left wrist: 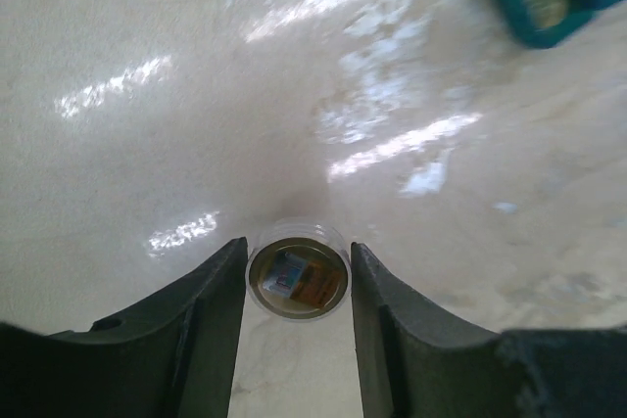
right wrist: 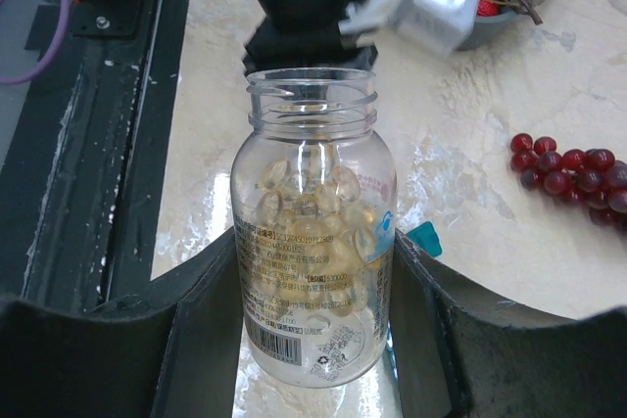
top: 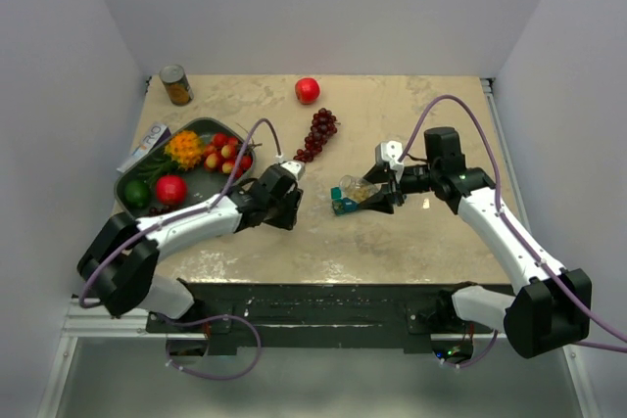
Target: Sort the pills into containers
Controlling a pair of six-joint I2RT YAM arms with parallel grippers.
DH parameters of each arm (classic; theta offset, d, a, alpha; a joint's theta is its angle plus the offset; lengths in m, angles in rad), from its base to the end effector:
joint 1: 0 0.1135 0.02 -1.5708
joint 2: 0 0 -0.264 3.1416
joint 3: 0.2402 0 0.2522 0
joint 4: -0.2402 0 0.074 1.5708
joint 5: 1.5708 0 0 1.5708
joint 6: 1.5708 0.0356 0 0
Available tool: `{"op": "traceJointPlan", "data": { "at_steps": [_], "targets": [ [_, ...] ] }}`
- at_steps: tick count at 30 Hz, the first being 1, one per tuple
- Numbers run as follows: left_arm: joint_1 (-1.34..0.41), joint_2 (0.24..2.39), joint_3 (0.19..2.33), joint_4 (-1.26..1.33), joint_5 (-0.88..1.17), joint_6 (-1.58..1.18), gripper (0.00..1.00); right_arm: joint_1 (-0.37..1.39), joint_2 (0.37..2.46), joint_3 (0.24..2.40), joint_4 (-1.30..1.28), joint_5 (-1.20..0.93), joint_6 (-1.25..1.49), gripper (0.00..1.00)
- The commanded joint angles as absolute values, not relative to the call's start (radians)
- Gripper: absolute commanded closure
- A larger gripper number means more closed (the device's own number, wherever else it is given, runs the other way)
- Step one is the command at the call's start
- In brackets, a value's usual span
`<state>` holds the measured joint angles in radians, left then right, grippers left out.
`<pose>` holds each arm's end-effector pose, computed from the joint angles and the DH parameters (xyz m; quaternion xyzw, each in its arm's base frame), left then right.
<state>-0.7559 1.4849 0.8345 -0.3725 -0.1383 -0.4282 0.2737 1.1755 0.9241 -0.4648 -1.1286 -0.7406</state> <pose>0.2111 -0.1923 0.1827 0.1382 0.9506 -0.0954 0.2611 0.2203 0.0953 0.2957 -0.5672 0.5646 0.3925 0.4533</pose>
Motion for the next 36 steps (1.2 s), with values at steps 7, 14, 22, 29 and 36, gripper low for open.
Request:
{"op": "traceJointPlan", "data": {
  "at_steps": [7, 14, 22, 29, 36],
  "targets": [
    [-0.690, 1.086, 0.701, -0.092, 0.227, -0.554, 0.95, 0.268, 1.170, 0.899, -0.454, -1.072, -0.801, 1.00],
    [-0.580, 0.997, 0.626, 0.103, 0.506, -0.698, 0.96, 0.270, 1.175, 0.890, -0.456, -1.034, -0.819, 1.00],
    [-0.575, 1.008, 0.638, 0.167, 0.564, -0.746, 0.97, 0.268, 1.180, 0.887, -0.465, -1.016, -0.834, 1.00],
    [-0.575, 1.023, 0.647, 0.207, 0.589, -0.767, 0.97, 0.272, 1.184, 0.887, -0.468, -0.999, -0.841, 1.00],
    [-0.574, 1.090, 0.661, 0.311, 0.621, -0.850, 0.97, 0.284, 1.186, 0.888, -0.471, -0.977, -0.841, 1.00]
  ]
}}
